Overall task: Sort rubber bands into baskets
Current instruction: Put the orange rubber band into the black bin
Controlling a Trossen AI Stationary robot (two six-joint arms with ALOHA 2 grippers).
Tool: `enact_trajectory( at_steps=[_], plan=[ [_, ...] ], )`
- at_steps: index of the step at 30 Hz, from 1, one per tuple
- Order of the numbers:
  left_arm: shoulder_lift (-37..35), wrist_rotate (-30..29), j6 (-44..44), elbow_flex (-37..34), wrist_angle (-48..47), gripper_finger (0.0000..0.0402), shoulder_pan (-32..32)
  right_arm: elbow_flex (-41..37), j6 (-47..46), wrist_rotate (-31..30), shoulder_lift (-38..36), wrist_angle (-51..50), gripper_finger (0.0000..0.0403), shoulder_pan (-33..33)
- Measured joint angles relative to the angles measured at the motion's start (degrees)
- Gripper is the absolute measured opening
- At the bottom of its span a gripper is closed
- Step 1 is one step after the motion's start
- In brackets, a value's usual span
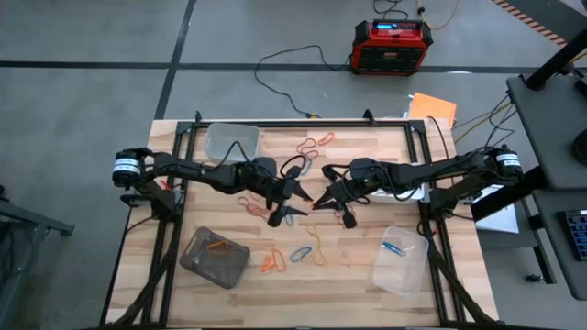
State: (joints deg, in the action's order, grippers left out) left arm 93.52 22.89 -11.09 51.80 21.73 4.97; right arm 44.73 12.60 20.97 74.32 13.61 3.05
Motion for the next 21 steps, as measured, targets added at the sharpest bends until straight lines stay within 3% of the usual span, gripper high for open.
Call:
enact_trajectory(
  at_steps=[7, 12, 17, 21],
  plan=[
    [-0.21, -1.54, 0.06, 0.00, -1.65, 0.0016, 0.00, 0.00, -0.97, -0.03, 0.00, 0.09, 0.0009, 0.03],
    [-1.36, -1.55, 1.24, 0.01, -3.13, 0.0002, 0.00, 0.00, -3.89, -0.05, 0.00, 0.21, 0.0034, 0.15],
    [-3.97, -1.56, 3.82, 0.02, -8.04, 0.0001, 0.00, 0.00, -5.53, -0.45, 0.00, 0.10, 0.0105, 0.37],
    [-8.27, -1.51, 10.90, 2.39, -25.01, 0.0000, -0.91, 0.00, -5.25, -1.53, -0.02, -1.05, 0.0155, 0.47]
  ],
)
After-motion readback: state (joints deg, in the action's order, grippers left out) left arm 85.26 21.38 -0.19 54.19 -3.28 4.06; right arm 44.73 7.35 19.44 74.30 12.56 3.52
